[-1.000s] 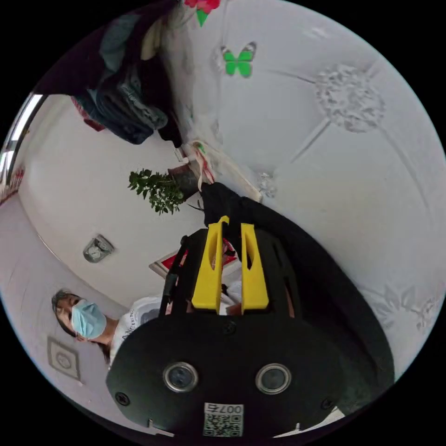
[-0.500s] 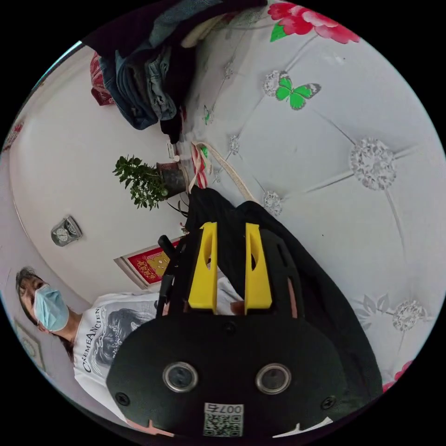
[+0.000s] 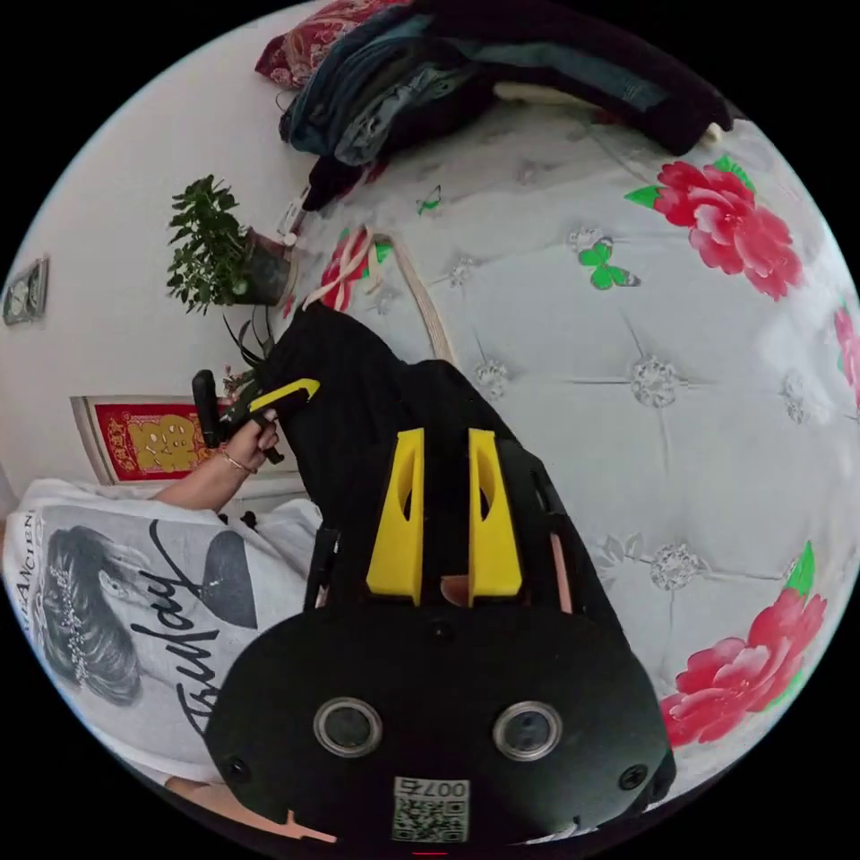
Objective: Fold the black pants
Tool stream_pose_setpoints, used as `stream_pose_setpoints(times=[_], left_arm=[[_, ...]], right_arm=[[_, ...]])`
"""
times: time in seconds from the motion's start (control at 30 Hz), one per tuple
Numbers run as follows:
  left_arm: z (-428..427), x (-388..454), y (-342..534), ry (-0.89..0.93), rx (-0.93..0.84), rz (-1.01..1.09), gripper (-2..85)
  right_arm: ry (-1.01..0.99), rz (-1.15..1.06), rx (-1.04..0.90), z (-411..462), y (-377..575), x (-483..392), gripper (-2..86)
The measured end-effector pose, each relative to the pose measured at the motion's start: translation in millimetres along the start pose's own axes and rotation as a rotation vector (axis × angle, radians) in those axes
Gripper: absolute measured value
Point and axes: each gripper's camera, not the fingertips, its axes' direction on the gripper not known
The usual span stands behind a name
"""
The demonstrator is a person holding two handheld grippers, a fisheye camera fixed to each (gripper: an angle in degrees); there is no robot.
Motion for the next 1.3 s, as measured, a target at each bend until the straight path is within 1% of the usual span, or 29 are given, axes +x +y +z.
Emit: stream_pose_setpoints(times=[0.03,0.07,0.17,0.23,0.33,0.43,0.5,0.53,0.6,0.63,0.7,0.8,0.9,0.97,1.03,1.13,1.17,1.2,1.27,1.3], left_arm=[[1,0,0,-0.002,-0.002,0.001,-1.0],[2,1,-2,-0.007,-0.007,0.007,-1.0],[4,3,-4,-0.015,-0.013,0.02,-1.0],[6,4,-5,-0.016,-0.02,0.014,-1.0],[9,2,-6,-0.011,-0.02,-0.005,-1.0],[10,-5,-3,0.029,0.008,-0.063,-1.0],[10,-16,0,0.095,0.028,-0.183,-1.0],[10,-17,1,0.109,0.036,-0.207,-0.9],[5,-16,4,0.16,0.083,-0.233,-0.9],[3,-13,4,0.168,0.093,-0.225,-0.8],[-2,-1,1,0.189,0.113,-0.175,-0.5],[-4,8,-2,0.239,0.111,-0.154,0.8],[-4,8,-1,0.289,0.116,-0.189,3.2],[-4,5,1,0.307,0.119,-0.214,4.3],[-5,2,5,0.314,0.12,-0.241,4.8],[-9,-5,15,0.32,0.14,-0.289,5.3],[-10,-7,20,0.321,0.151,-0.315,5.4],[-12,-10,26,0.321,0.168,-0.342,5.6],[-13,-14,35,0.318,0.191,-0.383,5.8],[-14,-16,41,0.317,0.202,-0.41,5.9]], right_arm=[[0.028,0.009,0.001,3,2,-2,0.8],[0.111,0.057,0.041,3,4,-2,0.6],[0.281,0.212,0.24,-23,17,-2,0.9],[0.277,0.24,0.334,-45,34,-6,1.5],[0.198,0.245,0.45,-76,83,-14,2.6],[0.121,0.304,0.58,-96,167,-10,3.5],[0.021,0.41,0.697,-106,253,5,4.4],[0.016,0.453,0.734,-108,278,8,4.5],[0.059,0.668,0.91,-113,383,19,5.3],[0.076,0.731,0.962,-113,411,20,5.4],[0.139,0.974,1.16,-108,511,18,6.1],[0.155,1.194,1.322,-88,597,13,7.1],[0.112,1.27,1.356,-67,635,20,7.8],[0.109,1.287,1.36,-58,643,23,8.1],[0.08,1.27,1.388,-51,645,26,8.3],[0.107,1.28,1.46,-45,646,18,8.1],[0.106,1.262,1.495,-43,646,13,8.0],[0.064,1.19,1.507,-43,642,12,7.8],[0.051,1.166,1.465,-45,631,11,7.5],[0.108,1.192,1.461,-47,626,4,7.3]])
